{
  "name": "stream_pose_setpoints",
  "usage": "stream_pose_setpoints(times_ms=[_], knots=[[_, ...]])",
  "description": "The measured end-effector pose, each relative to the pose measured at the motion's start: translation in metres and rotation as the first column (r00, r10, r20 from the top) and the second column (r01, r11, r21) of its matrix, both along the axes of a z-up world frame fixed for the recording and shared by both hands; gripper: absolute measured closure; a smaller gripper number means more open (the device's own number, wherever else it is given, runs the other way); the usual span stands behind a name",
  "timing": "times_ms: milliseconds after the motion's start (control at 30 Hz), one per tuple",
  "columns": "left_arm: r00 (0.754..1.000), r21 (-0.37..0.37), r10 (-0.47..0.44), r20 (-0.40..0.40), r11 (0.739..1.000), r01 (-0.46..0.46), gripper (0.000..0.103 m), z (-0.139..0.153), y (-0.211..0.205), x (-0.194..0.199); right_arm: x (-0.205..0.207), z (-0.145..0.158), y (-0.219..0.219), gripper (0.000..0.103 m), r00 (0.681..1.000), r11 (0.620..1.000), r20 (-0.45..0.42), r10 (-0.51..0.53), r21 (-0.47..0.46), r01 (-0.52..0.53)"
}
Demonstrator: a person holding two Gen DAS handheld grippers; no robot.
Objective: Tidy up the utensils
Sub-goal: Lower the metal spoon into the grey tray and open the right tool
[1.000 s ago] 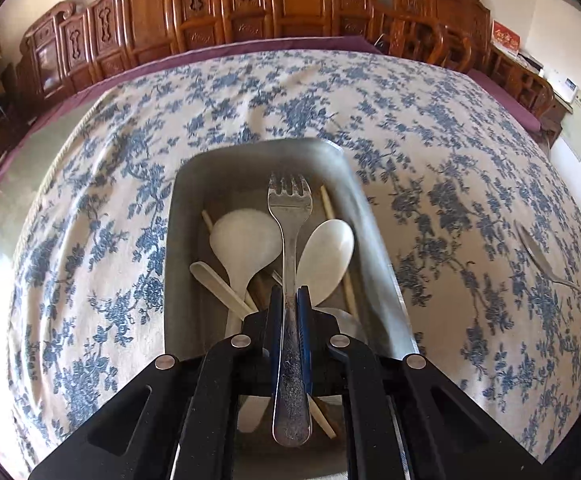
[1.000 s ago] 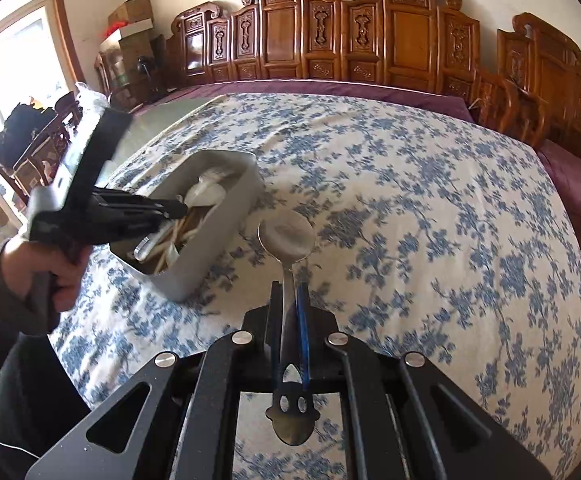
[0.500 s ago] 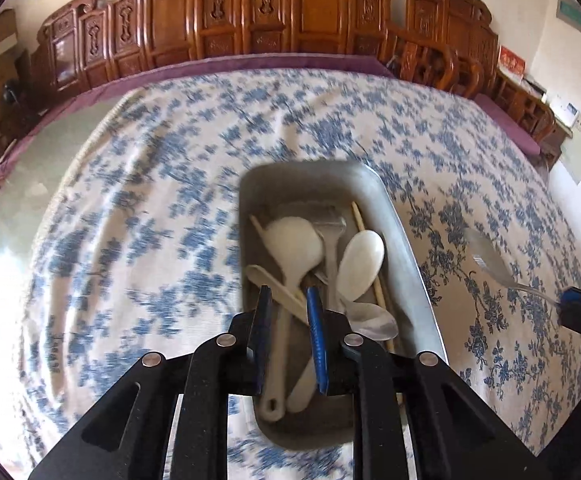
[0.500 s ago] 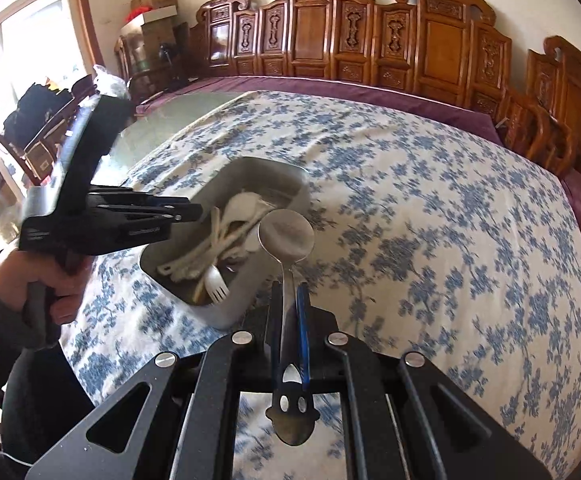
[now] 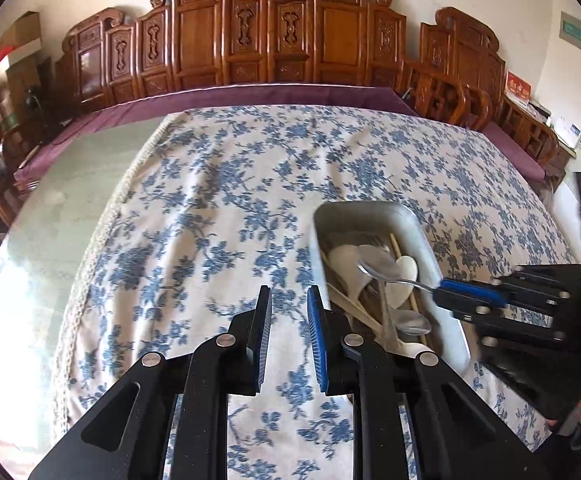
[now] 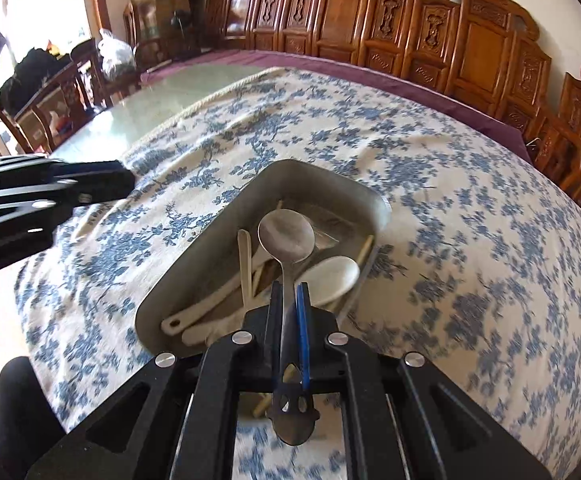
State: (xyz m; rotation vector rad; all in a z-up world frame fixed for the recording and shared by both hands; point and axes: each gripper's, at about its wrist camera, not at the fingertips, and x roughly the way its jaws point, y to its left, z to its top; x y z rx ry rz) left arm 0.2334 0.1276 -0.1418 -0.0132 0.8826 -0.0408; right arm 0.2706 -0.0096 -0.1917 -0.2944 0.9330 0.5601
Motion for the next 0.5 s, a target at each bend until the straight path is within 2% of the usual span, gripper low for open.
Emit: stream_pose_setpoints(times_ms=[233, 500], knots=[[1.000, -0.005, 0.011, -0.001, 1.000, -0.011, 0.086, -0.001, 0.013, -0.005, 0.026, -0.018, 0.020, 0.094, 0.998, 0.998, -0.037, -0.059, -0.011, 0.059], [1.000, -0.015, 0.027, -0.004, 1.000, -0.027, 0.086, -0.003, 0.019, -0.010, 0.029, -0.026, 0.017, 0.093, 0.988, 0.991, -0.106, -0.109, 0.061, 0.116]])
